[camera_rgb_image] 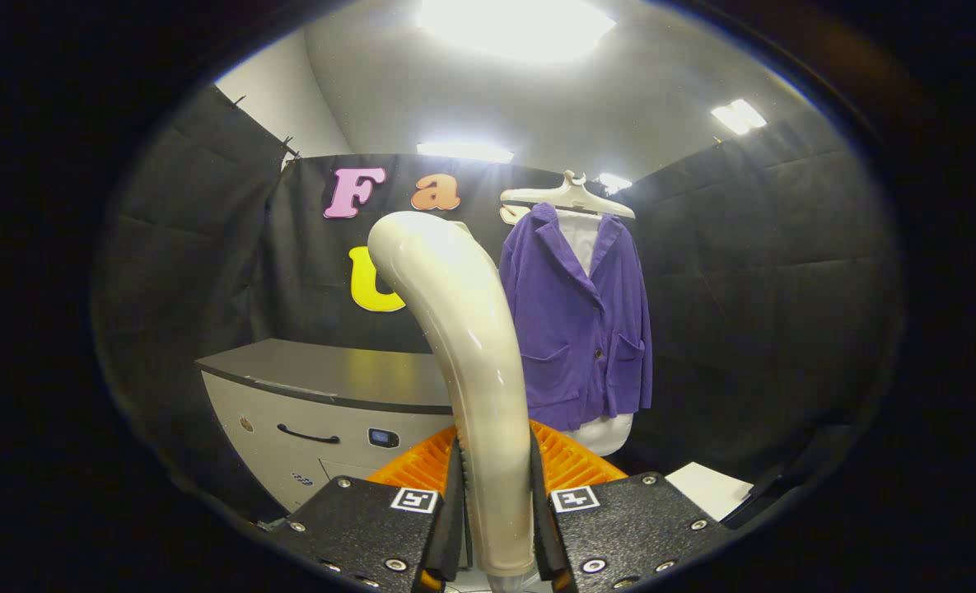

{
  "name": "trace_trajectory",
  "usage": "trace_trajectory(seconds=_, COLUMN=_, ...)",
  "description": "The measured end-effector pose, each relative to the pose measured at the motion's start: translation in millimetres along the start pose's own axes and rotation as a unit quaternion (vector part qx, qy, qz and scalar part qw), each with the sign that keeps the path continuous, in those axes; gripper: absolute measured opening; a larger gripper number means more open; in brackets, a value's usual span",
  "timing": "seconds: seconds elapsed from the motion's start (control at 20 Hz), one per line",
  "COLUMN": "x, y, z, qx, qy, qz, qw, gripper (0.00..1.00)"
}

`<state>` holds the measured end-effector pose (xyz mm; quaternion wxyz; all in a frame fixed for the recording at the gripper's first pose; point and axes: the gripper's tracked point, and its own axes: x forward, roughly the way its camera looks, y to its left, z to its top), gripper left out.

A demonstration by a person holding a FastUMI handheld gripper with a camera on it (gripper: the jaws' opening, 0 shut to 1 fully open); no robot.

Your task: Iron the clothes twice with a garment steamer, once on the left side and once on the right side.

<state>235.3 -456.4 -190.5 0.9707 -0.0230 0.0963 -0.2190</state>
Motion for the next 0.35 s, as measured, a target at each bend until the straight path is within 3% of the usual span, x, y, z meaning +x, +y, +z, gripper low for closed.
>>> trace_trajectory(seconds=0.35, x=-0.2, y=0.5, z=-0.9, qx=-0.008, qy=0.005, qz=0.015, qw=1.000, gripper=0.35)
